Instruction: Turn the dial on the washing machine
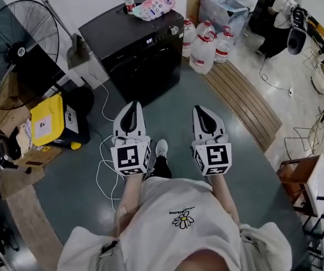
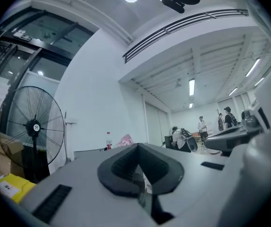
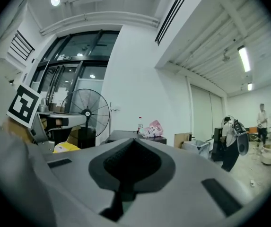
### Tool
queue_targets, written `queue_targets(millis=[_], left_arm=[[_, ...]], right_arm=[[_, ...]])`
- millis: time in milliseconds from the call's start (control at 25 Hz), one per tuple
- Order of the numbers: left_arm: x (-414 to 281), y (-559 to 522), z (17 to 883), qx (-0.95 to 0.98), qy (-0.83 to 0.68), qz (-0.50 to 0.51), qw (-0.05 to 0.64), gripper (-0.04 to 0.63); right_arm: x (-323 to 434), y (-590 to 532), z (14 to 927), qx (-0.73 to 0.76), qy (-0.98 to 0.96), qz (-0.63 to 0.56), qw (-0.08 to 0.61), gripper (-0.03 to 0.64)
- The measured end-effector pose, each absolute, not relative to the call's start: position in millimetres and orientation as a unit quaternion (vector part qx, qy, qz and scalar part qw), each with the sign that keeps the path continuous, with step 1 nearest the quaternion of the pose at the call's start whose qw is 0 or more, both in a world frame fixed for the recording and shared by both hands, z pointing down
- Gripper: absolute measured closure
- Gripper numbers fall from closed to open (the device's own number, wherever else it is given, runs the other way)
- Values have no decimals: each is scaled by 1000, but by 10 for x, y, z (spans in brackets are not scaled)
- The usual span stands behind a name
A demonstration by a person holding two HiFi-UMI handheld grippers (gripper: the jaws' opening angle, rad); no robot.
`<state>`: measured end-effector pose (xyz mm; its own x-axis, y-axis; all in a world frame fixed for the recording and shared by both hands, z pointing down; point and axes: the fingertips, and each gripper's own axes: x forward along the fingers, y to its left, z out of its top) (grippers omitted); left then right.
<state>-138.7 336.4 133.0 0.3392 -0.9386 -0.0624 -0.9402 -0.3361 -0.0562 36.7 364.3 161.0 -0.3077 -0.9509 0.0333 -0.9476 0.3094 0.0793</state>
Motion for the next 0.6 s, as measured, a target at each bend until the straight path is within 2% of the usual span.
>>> queue_targets(millis=[600], left_arm=[[-1545,1220,1228,-849,524,25,54,597]], right_arm=[[117,1655,1553,626,-778,-14,49,614]])
